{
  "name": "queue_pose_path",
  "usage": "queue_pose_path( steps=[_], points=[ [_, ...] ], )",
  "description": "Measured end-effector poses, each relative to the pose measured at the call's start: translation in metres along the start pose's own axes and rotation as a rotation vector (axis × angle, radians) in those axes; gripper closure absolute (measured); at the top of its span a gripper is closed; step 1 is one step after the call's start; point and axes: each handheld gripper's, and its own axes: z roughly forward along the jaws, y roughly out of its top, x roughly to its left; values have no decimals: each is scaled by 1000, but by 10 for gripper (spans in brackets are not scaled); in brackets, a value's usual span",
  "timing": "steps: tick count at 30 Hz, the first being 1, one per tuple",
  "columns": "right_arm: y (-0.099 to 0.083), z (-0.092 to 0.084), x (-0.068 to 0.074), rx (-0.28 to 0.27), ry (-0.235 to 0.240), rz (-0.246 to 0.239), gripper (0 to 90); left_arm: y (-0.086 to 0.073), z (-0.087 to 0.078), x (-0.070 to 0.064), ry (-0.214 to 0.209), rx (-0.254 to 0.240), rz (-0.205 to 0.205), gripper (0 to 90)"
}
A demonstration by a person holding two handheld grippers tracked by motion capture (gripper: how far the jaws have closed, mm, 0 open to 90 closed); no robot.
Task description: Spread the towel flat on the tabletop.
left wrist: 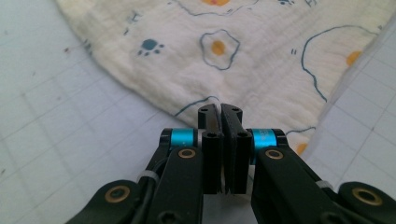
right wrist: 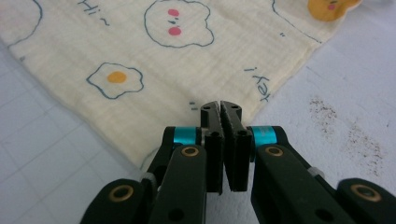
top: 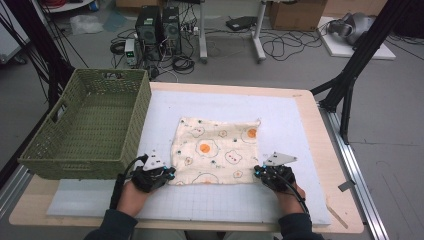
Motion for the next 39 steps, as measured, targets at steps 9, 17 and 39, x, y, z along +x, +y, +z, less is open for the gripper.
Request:
queue_pose_path(
  steps=[9,17,39],
  points=[
    [-6,-21,3,80,73,-43,888,-6,-12,-7,-87,12,14,857],
    [-5,-31,3,-54,105,22,599,3,-12,1,-17,-107,-67,481],
    [-3,-10,19,34,335,-61,889,7,7,-7,-62,21,71,876]
  ],
)
